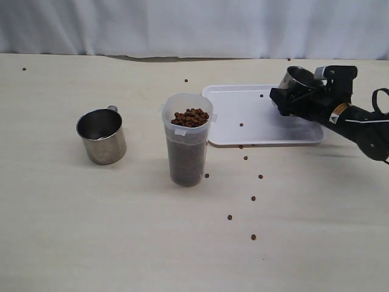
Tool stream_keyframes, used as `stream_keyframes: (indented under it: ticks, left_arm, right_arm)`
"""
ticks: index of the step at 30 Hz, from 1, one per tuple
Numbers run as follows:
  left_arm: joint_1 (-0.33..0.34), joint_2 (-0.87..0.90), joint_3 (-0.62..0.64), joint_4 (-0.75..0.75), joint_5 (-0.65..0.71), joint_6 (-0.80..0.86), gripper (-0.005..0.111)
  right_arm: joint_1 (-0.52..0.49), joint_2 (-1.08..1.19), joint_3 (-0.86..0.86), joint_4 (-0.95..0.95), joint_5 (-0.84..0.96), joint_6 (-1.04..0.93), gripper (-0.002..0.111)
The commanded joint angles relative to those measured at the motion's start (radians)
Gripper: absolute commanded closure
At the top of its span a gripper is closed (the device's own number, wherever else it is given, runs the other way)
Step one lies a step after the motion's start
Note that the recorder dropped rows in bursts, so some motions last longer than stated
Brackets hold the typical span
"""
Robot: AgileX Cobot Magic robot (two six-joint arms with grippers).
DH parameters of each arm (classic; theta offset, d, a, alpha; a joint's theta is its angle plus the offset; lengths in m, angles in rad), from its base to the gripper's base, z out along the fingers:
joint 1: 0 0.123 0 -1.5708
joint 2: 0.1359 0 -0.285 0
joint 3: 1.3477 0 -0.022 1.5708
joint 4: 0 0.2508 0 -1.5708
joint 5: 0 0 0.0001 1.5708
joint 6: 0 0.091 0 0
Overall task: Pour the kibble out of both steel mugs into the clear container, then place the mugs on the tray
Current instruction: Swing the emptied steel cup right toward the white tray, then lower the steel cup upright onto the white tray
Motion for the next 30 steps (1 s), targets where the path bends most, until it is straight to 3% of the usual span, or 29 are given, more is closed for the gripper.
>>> stream_keyframes:
  ticks: [1, 20, 25, 30]
  left_arm:
    - [-0.007, -0.004, 0.002, -0.003, -0.011, -0.003, 0.107]
    - [-0.007, -0.004, 0.002, -0.003, -0.013, -0.003, 0.107]
    - [-0.007, -0.004, 0.002, -0.003, -0.013, -0.003, 0.107]
    - [-0.007, -0.004, 0.002, -0.003, -0.013, -0.003, 0.107]
  right_arm:
    - [0.023, 0.010, -0.023, -0.026, -0.014, -0.011, 0.103]
    - [0.035, 0.010, -0.038, -0.014, 0.114, -0.097, 0.102]
    - [0.035, 0.010, -0.038, -0.024, 0.132, -0.097, 0.082]
    - [0.035, 0.010, -0.038, -0.026, 0.194, -0.095, 0.045]
